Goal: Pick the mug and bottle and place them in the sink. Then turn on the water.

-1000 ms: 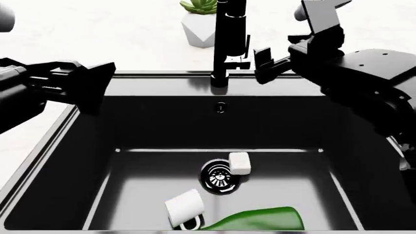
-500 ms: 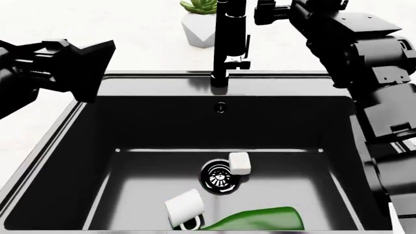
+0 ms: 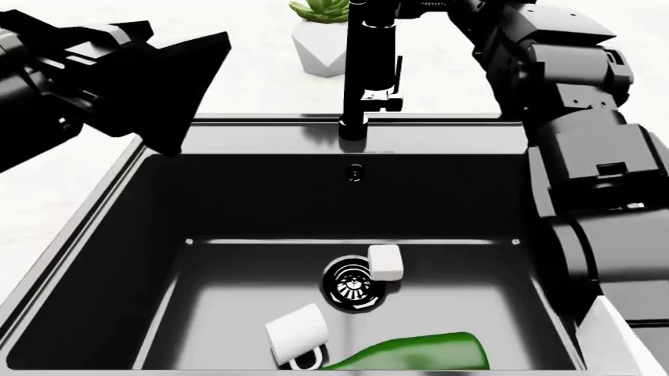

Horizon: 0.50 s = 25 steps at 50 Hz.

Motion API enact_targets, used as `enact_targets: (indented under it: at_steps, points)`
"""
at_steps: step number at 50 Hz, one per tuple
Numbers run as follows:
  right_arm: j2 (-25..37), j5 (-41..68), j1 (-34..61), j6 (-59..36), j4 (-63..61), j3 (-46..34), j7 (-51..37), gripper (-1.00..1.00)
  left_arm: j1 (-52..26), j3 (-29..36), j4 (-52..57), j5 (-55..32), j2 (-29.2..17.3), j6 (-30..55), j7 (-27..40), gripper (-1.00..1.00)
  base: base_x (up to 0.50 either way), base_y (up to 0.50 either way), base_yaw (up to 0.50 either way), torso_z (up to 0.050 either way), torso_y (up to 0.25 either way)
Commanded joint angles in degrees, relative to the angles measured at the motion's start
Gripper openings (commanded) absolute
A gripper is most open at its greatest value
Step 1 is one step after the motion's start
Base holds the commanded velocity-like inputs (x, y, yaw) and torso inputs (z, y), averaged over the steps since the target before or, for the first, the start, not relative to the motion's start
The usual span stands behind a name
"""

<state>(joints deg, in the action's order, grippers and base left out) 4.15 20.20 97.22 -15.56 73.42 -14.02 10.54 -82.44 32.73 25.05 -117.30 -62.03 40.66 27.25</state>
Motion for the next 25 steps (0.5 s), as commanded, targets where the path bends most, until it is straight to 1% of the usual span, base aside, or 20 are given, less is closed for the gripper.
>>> enact_targets:
  at_steps: [1,11,17,25]
  points:
    - [-2.22,-9.48,1.22,0.02,1.55,9.27,2.12,1.0,-2.42,-0.15,0.62,-1.21,0.34,1.71,0.29,1.0,0.0,0.0,0.0,0.0,0.0]
    - [-2.45,-13.63,1.74,-0.22,1.55,13.31,2.63,1.0,-4.44,0.0,0.62,-2.22,-0.17,3.49,1.41,1.0,0.0,0.0,0.0,0.0,0.0]
    - [-3.24,-14.85,2.14,-0.53,1.54,14.9,2.96,1.0,-6.54,0.47,-0.03,-2.86,0.44,5.07,2.19,1.0,0.0,0.0,0.0,0.0,-0.108]
    - [-3.42,-15.88,1.95,-0.54,1.54,15.67,3.0,1.0,-7.93,0.26,-0.2,-3.51,0.05,5.96,2.61,1.0,0.0,0.0,0.0,0.0,-0.125]
